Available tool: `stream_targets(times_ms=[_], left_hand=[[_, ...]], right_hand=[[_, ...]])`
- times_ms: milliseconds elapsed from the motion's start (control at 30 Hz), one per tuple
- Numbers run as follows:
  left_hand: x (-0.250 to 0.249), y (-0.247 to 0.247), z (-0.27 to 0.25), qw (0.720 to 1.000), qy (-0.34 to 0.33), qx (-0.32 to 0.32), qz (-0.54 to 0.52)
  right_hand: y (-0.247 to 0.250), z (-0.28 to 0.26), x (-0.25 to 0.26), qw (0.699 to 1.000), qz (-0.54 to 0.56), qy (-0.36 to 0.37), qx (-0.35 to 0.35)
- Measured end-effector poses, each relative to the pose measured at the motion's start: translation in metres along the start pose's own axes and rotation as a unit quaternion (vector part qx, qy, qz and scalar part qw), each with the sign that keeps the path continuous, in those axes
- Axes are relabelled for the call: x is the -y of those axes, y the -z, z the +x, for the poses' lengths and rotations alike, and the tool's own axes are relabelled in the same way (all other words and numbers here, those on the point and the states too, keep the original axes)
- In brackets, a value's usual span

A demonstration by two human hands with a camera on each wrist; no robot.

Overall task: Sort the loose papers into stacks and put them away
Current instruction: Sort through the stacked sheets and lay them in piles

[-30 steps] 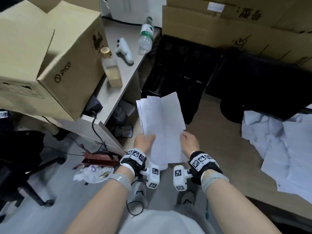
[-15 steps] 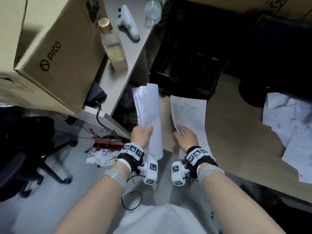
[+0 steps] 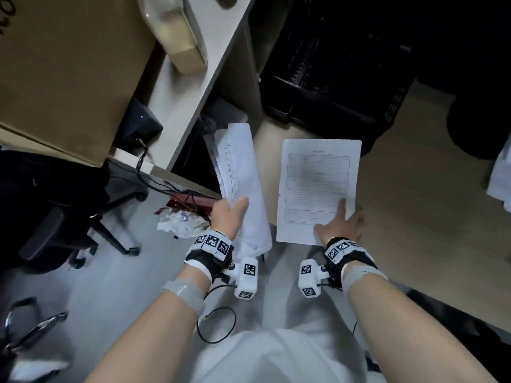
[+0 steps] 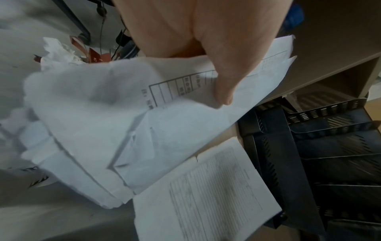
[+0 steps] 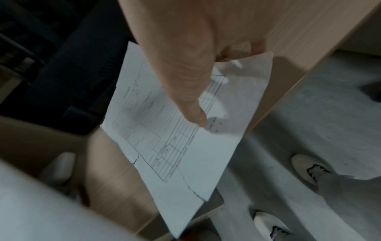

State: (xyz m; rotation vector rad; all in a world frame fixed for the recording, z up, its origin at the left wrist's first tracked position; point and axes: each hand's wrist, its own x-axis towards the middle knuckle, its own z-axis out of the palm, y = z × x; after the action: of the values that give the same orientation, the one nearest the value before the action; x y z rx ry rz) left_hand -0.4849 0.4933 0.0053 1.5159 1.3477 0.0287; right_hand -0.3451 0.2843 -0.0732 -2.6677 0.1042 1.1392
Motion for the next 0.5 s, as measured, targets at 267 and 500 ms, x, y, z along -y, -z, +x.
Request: stream_targets(times_ms=[267, 500], left_hand=[[-0.016, 0.02, 0.007, 0.999, -0.006, 0.014, -0.029], [-0.026, 0.015, 0.01, 0.997, -0.036, 0.063, 0.005]], right_hand=[[-0.031, -0.024, 0.083, 0.999, 0.019, 0.021, 0.045], [-0.004, -0.028, 0.072, 0.991, 0.101, 0.075, 0.049]])
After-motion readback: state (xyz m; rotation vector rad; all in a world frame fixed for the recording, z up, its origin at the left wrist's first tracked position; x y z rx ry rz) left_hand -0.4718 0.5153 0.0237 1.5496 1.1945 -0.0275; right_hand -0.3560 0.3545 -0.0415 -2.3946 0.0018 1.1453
